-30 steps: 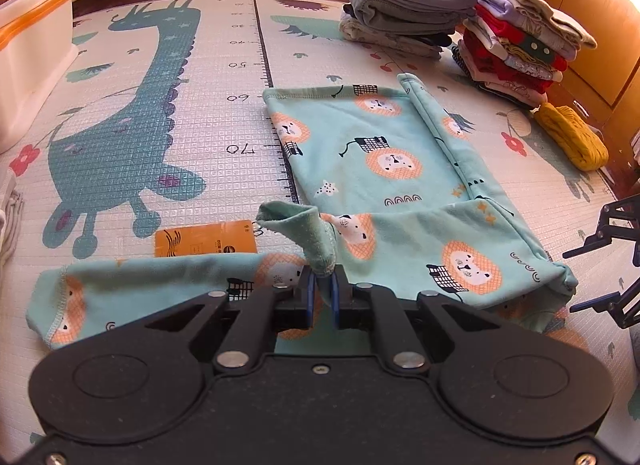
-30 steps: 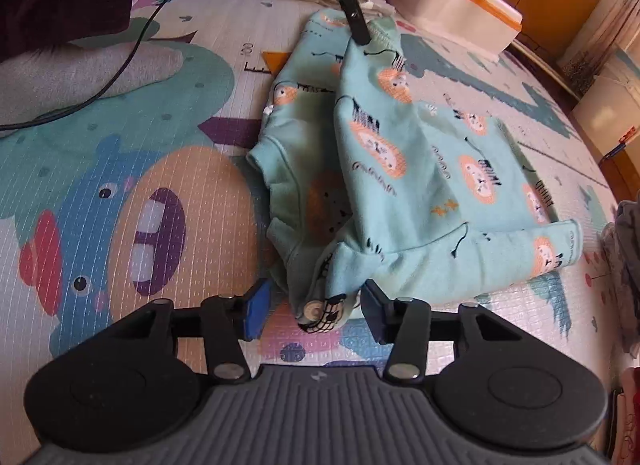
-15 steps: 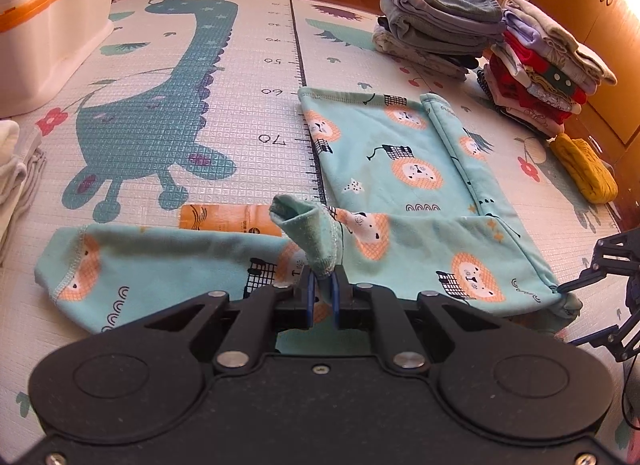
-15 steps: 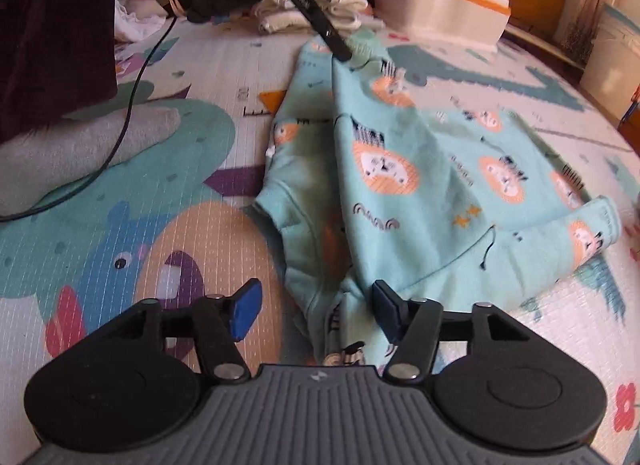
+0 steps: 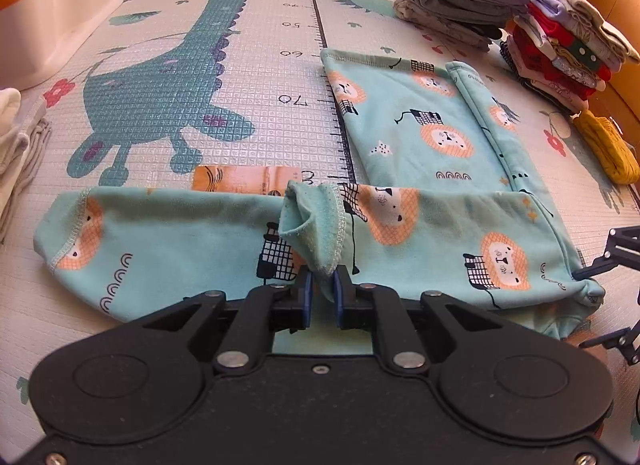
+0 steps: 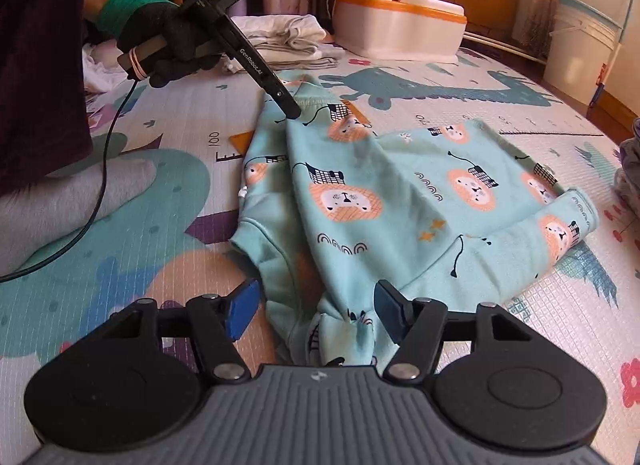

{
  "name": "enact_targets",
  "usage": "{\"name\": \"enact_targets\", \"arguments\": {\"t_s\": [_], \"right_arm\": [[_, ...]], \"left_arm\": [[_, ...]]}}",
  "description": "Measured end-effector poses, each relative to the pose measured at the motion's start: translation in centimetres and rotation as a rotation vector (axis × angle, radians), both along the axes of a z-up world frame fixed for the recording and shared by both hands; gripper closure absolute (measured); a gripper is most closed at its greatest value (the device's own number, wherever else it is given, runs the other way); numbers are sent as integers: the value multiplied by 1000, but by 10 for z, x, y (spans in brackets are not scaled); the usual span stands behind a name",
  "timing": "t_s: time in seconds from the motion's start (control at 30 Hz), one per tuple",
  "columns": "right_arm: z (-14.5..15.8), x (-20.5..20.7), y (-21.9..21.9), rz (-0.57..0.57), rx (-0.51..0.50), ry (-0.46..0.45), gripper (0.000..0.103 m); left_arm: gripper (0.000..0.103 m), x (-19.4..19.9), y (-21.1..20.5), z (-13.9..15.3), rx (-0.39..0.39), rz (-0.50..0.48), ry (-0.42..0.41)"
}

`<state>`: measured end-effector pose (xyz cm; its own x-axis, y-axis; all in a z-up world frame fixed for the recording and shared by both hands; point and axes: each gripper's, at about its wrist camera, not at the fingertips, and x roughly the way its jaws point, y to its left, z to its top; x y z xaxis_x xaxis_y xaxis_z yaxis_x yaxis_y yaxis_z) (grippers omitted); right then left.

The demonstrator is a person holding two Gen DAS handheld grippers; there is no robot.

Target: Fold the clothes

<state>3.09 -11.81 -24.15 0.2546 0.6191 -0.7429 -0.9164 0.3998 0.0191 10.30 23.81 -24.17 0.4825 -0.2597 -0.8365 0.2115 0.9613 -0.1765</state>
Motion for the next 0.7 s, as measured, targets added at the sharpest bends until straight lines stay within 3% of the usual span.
{"name": "enact_targets", "arguments": {"t_s": [0.03,0.07,0.1,0.2,0.27,0.37,0.43,0.57,0.7], "right_arm": [[-8,3,2,3,-33,29,33],[-13,-4,4,38,-60,7,25],[-17,-10,5,68,-81,-13,23],[-8,-15,4,49,-20,-27,30],[2,-12,-2,14,40,-45,33],[3,-7,-1,6,44,-85,33],[3,-2,0,0,56,-81,33],[-5,4,3,2,52,-33,32],[-12,0,3,-7,58,-12,32]], "left_arm": [[93,1,-1,-3,16,-7,27],[90,3,0,-5,21,-5,52],[83,4,3,-5,23,6,63],[66,8,21,13,38,73,5],[66,17,27,29,91,102,-45],[66,48,5,51,116,15,-77],[66,76,-23,60,91,-57,-72],[66,147,-93,70,-16,-212,13],[66,200,-152,53,-61,-287,94]]}}
